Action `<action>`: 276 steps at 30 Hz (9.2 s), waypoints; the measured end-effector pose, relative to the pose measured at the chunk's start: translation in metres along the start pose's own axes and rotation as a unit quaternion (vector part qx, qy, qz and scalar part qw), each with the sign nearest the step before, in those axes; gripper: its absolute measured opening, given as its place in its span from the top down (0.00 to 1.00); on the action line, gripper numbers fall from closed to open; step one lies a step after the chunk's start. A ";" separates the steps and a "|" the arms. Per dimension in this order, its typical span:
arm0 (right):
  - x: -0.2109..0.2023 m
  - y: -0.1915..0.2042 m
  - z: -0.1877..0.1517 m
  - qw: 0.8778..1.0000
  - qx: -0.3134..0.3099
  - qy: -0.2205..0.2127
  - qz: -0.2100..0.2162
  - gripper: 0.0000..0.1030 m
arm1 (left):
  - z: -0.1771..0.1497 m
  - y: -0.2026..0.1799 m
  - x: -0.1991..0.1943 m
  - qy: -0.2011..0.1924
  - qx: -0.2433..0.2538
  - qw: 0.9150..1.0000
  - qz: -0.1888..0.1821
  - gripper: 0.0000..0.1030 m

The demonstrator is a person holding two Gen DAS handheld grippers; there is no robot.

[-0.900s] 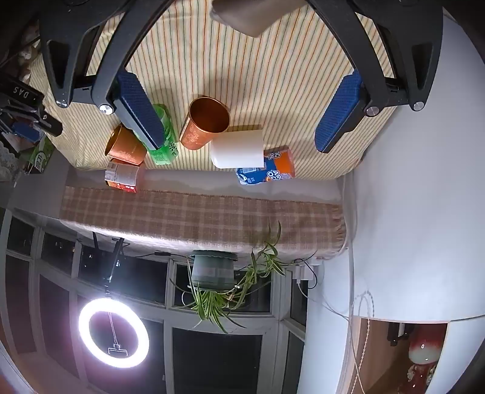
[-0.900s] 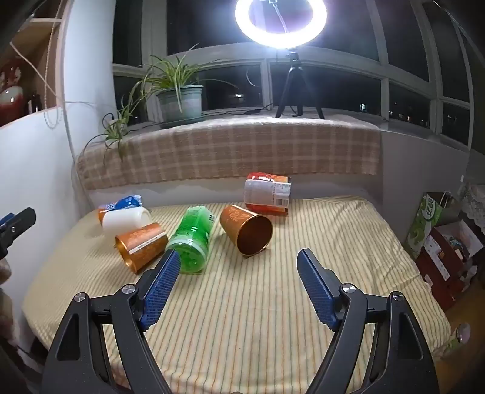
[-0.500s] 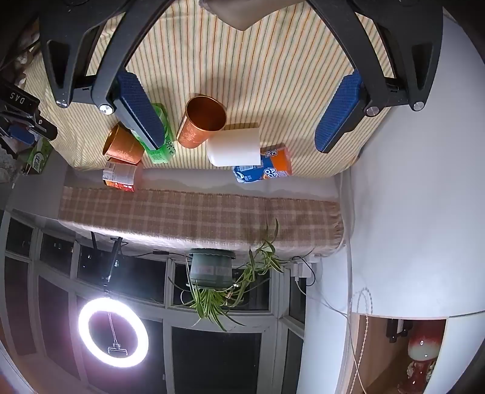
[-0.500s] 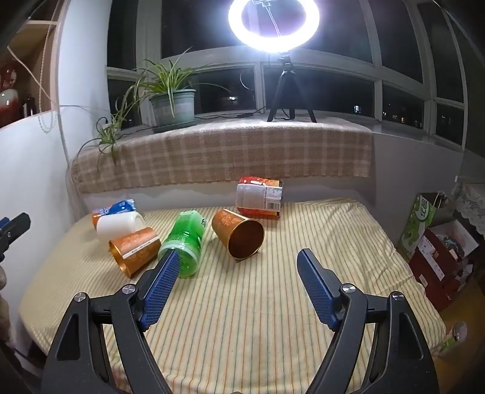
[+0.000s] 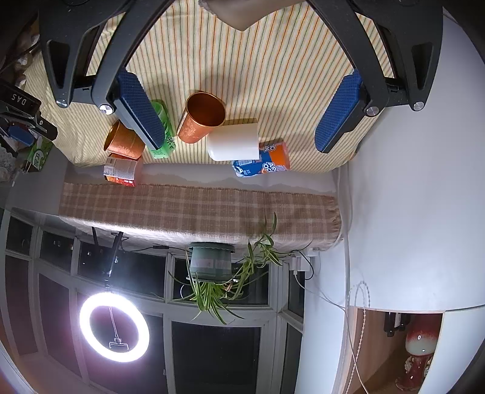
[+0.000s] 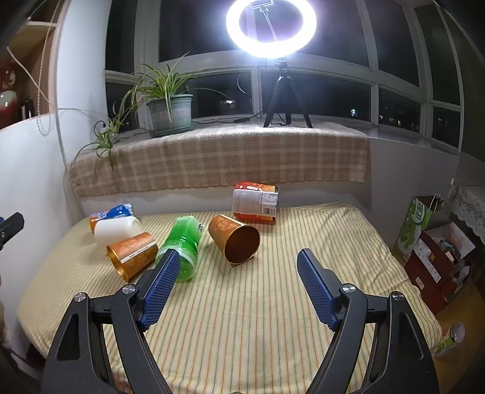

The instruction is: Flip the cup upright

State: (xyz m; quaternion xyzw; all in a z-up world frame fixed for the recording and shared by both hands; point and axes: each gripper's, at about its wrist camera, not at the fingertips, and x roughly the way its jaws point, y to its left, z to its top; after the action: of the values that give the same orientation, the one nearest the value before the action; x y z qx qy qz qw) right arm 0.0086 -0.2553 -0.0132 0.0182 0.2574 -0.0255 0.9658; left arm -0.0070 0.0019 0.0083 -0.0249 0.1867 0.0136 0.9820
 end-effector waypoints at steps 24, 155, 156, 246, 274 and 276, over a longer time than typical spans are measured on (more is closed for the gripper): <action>0.000 -0.001 -0.004 1.000 0.001 -0.003 -0.006 0.23 | 0.002 0.001 -0.002 0.000 0.000 1.000 0.000 0.02; 0.311 0.358 0.046 0.690 -0.566 0.275 0.356 0.39 | -0.063 0.162 0.075 0.114 -0.099 0.980 0.126 0.02; 0.309 0.358 0.048 0.693 -0.563 0.272 0.359 0.39 | -0.062 0.162 0.075 0.113 -0.098 0.981 0.127 0.02; 0.075 0.003 -0.008 0.955 -0.024 0.219 0.198 0.30 | -0.068 -0.018 0.165 0.378 -0.231 0.860 -0.252 0.02; 0.032 -0.035 -0.021 0.980 -0.041 0.158 0.112 0.30 | -0.075 -0.062 0.183 0.384 -0.182 0.875 -0.233 0.41; 0.031 -0.035 -0.021 0.981 -0.039 0.157 0.111 0.30 | -0.069 -0.065 0.176 0.371 -0.165 0.884 -0.231 0.41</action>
State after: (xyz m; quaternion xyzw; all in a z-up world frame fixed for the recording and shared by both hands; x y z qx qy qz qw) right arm 0.0232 -0.2908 -0.0479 0.0124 0.4027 0.0951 0.9103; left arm 0.1337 -0.0635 -0.1180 -0.2327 0.5212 -0.1936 0.7980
